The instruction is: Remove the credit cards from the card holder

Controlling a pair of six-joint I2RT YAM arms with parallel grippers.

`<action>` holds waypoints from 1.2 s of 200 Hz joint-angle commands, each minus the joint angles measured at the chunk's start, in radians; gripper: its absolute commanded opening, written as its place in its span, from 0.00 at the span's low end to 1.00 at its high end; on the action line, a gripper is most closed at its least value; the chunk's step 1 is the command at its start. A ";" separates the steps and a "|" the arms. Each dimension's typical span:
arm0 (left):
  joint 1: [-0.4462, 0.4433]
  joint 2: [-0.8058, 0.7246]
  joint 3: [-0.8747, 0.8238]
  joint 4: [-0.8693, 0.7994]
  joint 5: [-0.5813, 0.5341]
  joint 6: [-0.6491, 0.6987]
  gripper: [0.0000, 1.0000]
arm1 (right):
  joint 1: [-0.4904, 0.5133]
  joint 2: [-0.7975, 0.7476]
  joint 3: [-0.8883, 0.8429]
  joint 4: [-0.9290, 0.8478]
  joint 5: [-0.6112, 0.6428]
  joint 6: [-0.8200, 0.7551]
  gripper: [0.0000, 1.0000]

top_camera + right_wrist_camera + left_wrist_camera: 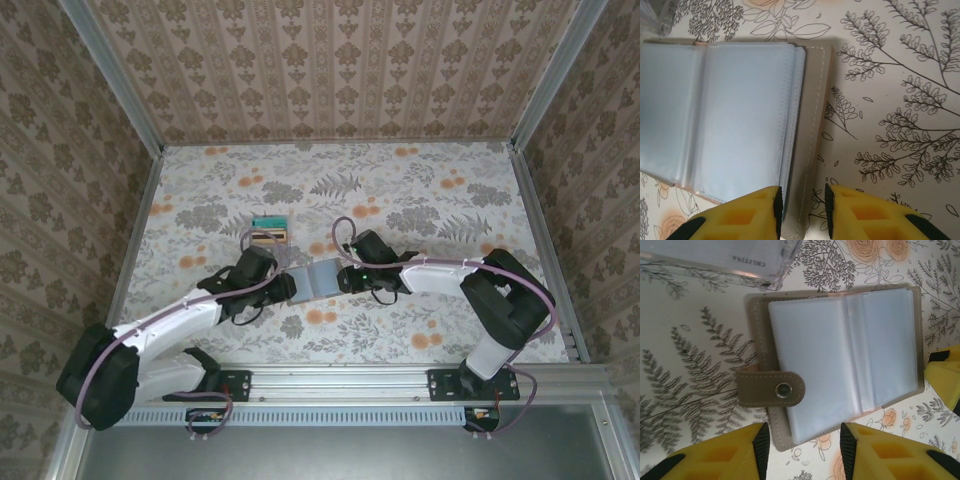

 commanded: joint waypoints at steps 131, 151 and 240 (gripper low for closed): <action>-0.007 0.179 0.017 0.142 0.067 0.003 0.34 | 0.018 0.029 -0.038 0.104 -0.012 0.098 0.30; -0.007 0.198 0.018 0.148 0.068 0.000 0.34 | 0.023 0.032 -0.035 0.102 -0.010 0.098 0.30; -0.064 0.277 0.056 0.196 0.079 -0.014 0.34 | 0.046 0.055 -0.028 0.119 -0.024 0.113 0.29</action>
